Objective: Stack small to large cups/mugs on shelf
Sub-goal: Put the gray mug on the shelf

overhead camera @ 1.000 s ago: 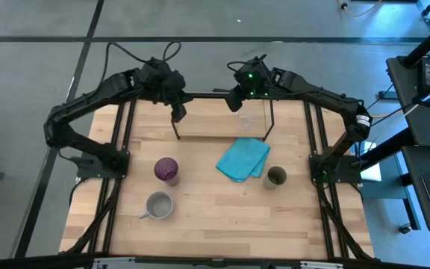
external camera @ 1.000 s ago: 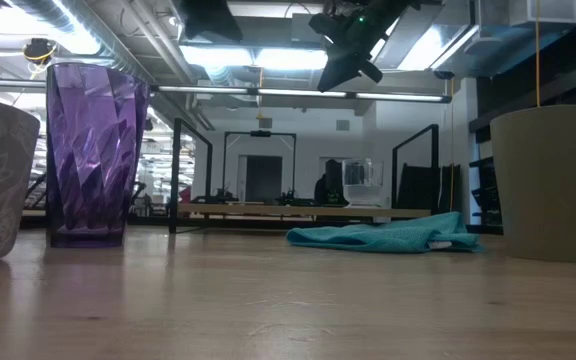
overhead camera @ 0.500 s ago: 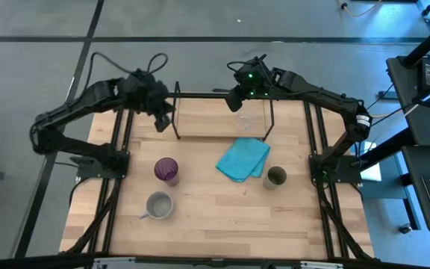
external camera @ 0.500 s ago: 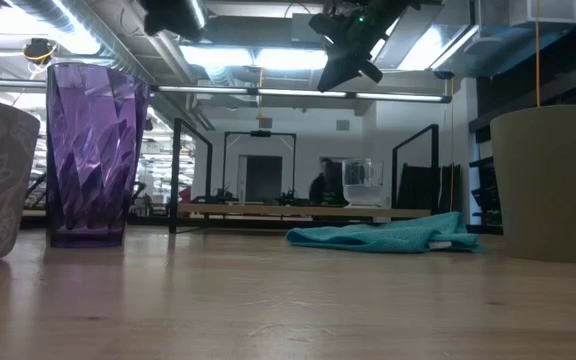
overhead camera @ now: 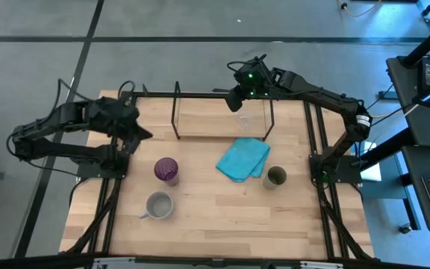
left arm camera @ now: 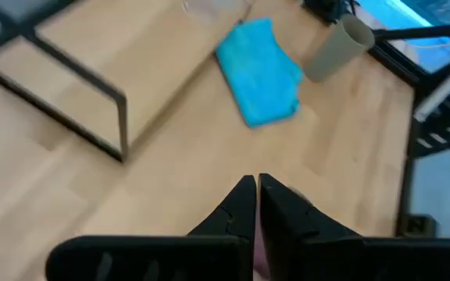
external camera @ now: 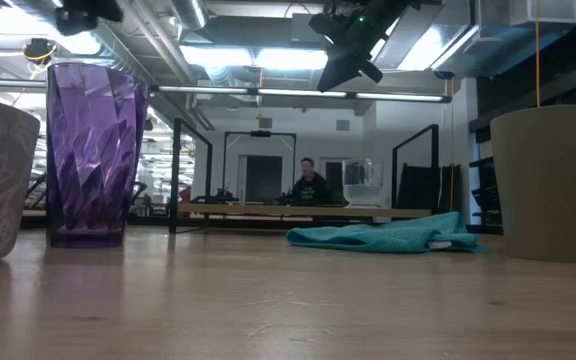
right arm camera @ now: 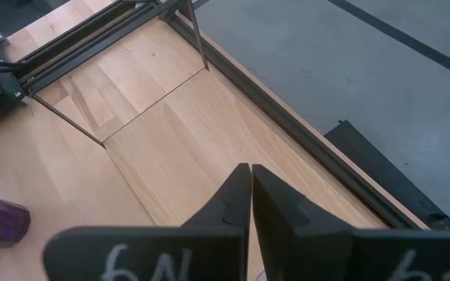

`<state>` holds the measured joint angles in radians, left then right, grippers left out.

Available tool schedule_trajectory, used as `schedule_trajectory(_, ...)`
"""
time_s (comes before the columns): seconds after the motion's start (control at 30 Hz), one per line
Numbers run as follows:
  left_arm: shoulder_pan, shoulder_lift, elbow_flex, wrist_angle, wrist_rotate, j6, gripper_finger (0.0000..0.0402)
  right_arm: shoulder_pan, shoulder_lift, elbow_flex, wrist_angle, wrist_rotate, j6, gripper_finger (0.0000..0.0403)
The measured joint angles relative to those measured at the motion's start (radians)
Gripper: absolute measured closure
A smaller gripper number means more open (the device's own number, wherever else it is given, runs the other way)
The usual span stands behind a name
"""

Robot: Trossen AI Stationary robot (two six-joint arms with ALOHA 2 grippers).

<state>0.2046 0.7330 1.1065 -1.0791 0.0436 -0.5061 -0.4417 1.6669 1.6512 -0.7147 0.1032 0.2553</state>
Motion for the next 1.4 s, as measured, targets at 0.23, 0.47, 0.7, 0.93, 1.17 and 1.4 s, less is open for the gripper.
schedule_trajectory(0.23, -0.136, -0.047, -0.002, -0.189, 0.000, -0.157, 0.0390, 0.000, 0.000, 0.000, 0.045, 0.001, 0.001, 0.0386)
schedule_trajectory(0.47, -0.264, -0.048, -0.002, -0.223, -0.058, -0.192, 0.0390, 0.000, 0.000, 0.000, 0.138, 0.000, 0.015, 0.0386)
schedule_trajectory(0.7, -0.405, -0.060, -0.002, -0.021, -0.085, -0.270, 0.0390, 0.000, 0.000, 0.000, 0.148, 0.000, 0.027, 0.0386)
schedule_trajectory(0.93, -0.564, -0.015, -0.003, -0.041, -0.135, -0.358, 0.0390, 0.000, 0.000, 0.000, 0.144, 0.000, 0.025, 0.0386)
schedule_trajectory(1.17, -0.795, 0.013, -0.107, -0.085, -0.144, -0.543, 0.0390, 0.000, 0.000, 0.000, 0.144, 0.000, 0.023, 0.0386)
schedule_trajectory(1.4, -0.922, 0.027, -0.273, -0.050, -0.201, -0.722, 0.0390, 0.000, 0.000, 0.000, 0.144, -0.001, 0.023, 0.0386)
